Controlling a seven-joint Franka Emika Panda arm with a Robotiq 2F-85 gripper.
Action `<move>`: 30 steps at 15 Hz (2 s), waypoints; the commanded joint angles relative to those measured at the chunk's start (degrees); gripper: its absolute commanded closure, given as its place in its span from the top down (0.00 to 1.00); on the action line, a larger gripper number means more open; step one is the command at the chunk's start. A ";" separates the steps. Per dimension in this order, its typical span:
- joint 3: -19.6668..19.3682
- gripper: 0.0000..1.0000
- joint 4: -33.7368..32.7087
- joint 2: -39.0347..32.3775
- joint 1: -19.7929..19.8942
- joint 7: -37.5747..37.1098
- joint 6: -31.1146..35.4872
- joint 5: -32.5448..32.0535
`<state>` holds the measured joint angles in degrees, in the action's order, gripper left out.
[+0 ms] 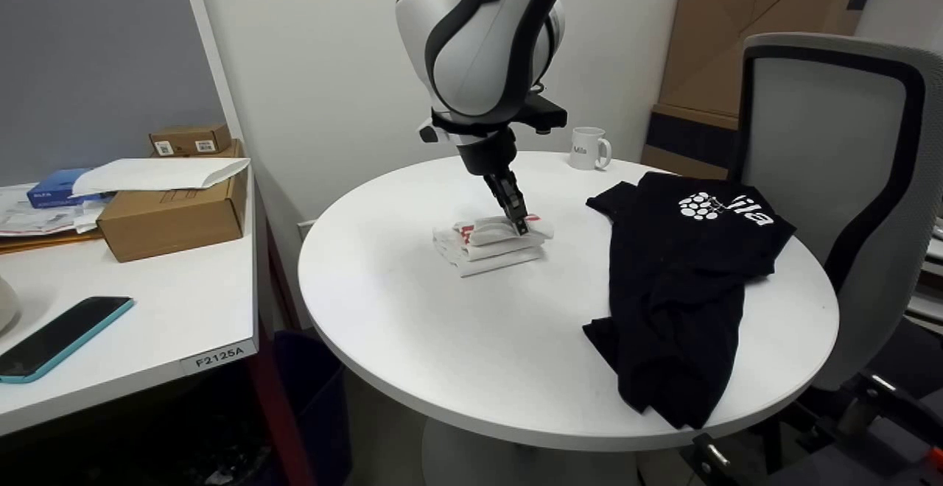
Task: Fold the towel
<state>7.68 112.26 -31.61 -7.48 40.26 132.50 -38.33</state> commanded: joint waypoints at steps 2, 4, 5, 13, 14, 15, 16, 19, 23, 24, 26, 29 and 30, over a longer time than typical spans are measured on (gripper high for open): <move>0.31 0.74 0.74 2.07 -0.13 -1.13 -1.81 1.85; 0.96 0.87 1.99 4.47 0.38 -1.16 -1.71 3.78; 1.13 0.96 2.46 5.72 0.43 -1.53 -1.65 4.91; 0.41 1.00 9.02 23.09 1.51 -11.83 -7.58 17.51; 0.08 1.00 10.35 25.80 2.17 -12.74 -8.86 19.01; -0.41 1.00 11.55 28.42 2.63 -14.00 -9.91 20.21; -1.00 1.00 12.77 31.04 3.24 -14.82 -10.90 21.58; -3.70 1.00 16.79 39.32 5.30 -15.90 -12.52 26.01; -7.87 1.00 21.70 48.65 7.12 -18.75 -11.68 29.74; -8.67 1.00 22.89 50.63 7.46 -20.20 -11.50 30.30; -8.99 1.00 19.94 47.46 7.03 -19.07 -12.42 28.78; -9.96 1.00 22.63 51.40 7.36 -20.73 -12.39 29.35; -9.92 1.00 22.93 51.69 7.34 -21.09 -12.35 29.38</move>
<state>-1.78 135.31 20.10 0.38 19.31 120.32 -8.76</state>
